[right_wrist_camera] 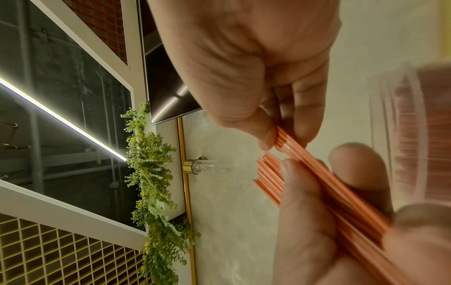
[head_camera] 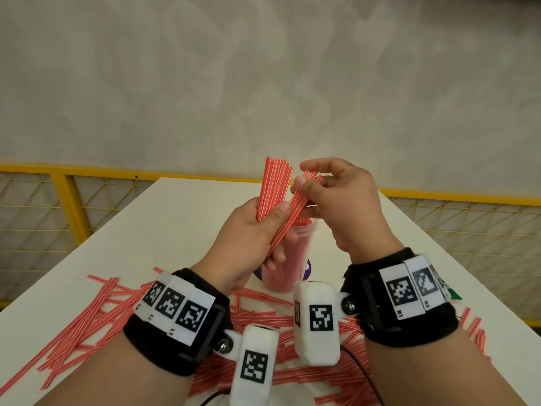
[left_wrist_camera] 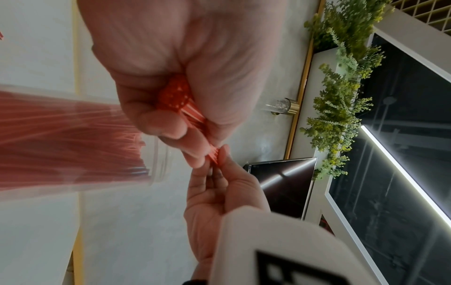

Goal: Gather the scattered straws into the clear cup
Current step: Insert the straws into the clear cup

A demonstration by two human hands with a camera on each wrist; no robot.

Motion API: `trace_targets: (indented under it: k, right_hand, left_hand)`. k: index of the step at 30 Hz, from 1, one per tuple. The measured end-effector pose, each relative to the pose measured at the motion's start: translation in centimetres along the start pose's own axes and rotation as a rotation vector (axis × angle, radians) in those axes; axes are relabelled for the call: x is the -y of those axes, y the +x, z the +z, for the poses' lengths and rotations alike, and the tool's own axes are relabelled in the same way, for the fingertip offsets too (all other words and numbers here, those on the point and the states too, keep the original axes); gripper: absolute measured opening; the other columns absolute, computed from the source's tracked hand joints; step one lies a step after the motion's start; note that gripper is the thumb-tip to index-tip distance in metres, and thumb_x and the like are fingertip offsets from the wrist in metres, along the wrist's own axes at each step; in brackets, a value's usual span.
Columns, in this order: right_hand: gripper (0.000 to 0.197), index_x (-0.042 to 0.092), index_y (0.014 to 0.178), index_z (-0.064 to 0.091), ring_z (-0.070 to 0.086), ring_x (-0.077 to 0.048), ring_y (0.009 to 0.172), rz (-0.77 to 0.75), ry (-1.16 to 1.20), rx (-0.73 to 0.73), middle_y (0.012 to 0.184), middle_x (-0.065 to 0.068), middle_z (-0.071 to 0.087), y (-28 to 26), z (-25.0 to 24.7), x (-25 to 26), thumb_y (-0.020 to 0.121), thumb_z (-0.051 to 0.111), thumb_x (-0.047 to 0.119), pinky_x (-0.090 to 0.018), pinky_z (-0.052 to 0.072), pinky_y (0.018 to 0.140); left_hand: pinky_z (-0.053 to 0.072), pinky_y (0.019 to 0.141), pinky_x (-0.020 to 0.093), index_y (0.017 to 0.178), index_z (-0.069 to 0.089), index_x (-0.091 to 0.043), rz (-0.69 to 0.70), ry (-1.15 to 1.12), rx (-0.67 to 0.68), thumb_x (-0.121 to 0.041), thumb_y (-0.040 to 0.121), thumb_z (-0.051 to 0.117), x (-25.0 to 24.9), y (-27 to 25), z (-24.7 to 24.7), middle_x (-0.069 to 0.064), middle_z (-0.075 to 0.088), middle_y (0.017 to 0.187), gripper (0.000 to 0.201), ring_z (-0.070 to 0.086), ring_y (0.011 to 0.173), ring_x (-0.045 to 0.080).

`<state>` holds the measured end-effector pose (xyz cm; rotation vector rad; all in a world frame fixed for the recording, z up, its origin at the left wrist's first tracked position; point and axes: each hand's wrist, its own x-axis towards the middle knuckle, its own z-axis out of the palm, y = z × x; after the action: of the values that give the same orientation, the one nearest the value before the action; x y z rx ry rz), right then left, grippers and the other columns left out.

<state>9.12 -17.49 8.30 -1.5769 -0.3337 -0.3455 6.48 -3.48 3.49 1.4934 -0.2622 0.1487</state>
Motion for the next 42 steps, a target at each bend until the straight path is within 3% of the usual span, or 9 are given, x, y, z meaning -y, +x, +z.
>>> trace_targets:
  k: [4,11,17,21,24,26,29,37,42]
  right_hand:
    - [0.015,0.02,0.093,0.065,0.07,-0.016,0.066,-0.08,0.08,-0.129,0.065,-0.002,0.071,0.5,-0.7,0.1,0.087,0.068,0.006,-0.03,0.056,0.057]
    - [0.025,0.029,0.091,0.064,0.067,-0.012,0.065,-0.268,0.055,-0.316,0.065,0.002,0.068,1.0,-1.5,-0.1,0.088,0.065,0.004,-0.027,0.055,0.056]
    - [0.029,0.034,0.09,0.065,0.065,-0.031,0.07,-0.297,-0.194,-0.218,0.073,-0.013,0.066,0.9,-0.4,-1.4,0.084,0.069,0.006,-0.045,0.058,0.068]
    - [0.02,0.029,0.1,0.07,0.06,-0.003,0.064,-0.21,-0.396,-0.036,0.071,0.01,0.066,0.7,0.2,-2.4,0.085,0.071,0.016,-0.018,0.048,0.063]
    - [0.02,0.029,0.111,0.07,0.063,0.004,0.081,-0.097,-0.544,0.116,0.089,0.012,0.071,0.5,0.3,-2.7,0.091,0.065,0.027,-0.01,0.044,0.07]
    - [0.017,0.025,0.108,0.071,0.066,-0.004,0.09,-0.089,-0.54,0.108,0.094,0.007,0.073,0.5,0.1,-2.4,0.093,0.061,0.027,-0.023,0.051,0.082]
    - [0.013,0.024,0.098,0.071,0.067,-0.008,0.087,-0.1,-0.544,0.091,0.086,0.009,0.072,0.6,0.0,-2.0,0.096,0.058,0.026,-0.033,0.054,0.083]
    - [0.016,0.026,0.108,0.065,0.066,0.0,0.066,-0.124,-0.353,0.011,0.079,0.009,0.072,0.3,0.6,-1.1,0.093,0.061,0.03,-0.019,0.052,0.066]
    - [0.022,0.026,0.108,0.063,0.07,-0.007,0.071,-0.083,-0.244,0.015,0.072,0.004,0.073,0.0,1.0,-0.9,0.087,0.07,0.029,-0.026,0.053,0.074]
  left_hand:
    - [0.042,0.038,0.023,0.098,0.055,-0.019,-0.007,0.038,-0.1,-0.037,0.098,0.052,-0.3,0.2,-0.4,0.001,0.072,0.075,0.018,0.06,0.045,0.017]
    - [0.04,0.038,0.022,0.1,0.055,-0.021,-0.015,0.126,-0.189,-0.036,0.099,0.051,0.2,0.6,-0.8,-0.002,0.072,0.075,0.016,0.051,0.041,0.01]
    - [0.039,0.038,0.022,0.095,0.059,-0.02,-0.011,0.135,-0.187,-0.04,0.096,0.055,0.3,0.6,-0.8,-0.003,0.065,0.066,0.02,0.049,0.04,0.009]
    - [0.037,0.037,0.022,0.092,0.059,-0.019,-0.011,0.11,-0.193,-0.041,0.095,0.056,0.3,0.6,-0.8,-0.004,0.062,0.064,0.022,0.049,0.041,0.009]
    - [0.038,0.037,0.022,0.093,0.059,-0.019,-0.013,0.11,-0.197,-0.04,0.095,0.056,0.3,0.7,-0.9,-0.004,0.062,0.064,0.021,0.049,0.041,0.01]
    - [0.038,0.037,0.022,0.093,0.059,-0.019,-0.015,0.099,-0.2,-0.039,0.095,0.057,0.3,0.7,-0.9,-0.004,0.062,0.063,0.021,0.049,0.041,0.009]
    - [0.038,0.036,0.021,0.093,0.061,-0.02,-0.024,0.071,-0.2,-0.038,0.093,0.061,0.2,0.6,-0.9,-0.008,0.06,0.059,0.018,0.05,0.042,0.007]
    - [0.037,0.036,0.019,0.096,0.066,-0.019,-0.083,-0.051,-0.11,-0.036,0.086,0.071,-0.2,0.3,-0.6,-0.007,0.06,0.06,0.02,0.052,0.044,0.01]
    - [0.035,0.035,0.019,0.095,0.066,-0.022,-0.088,-0.073,-0.066,-0.034,0.083,0.072,-0.1,0.2,-0.5,-0.007,0.061,0.06,0.018,0.051,0.042,0.01]
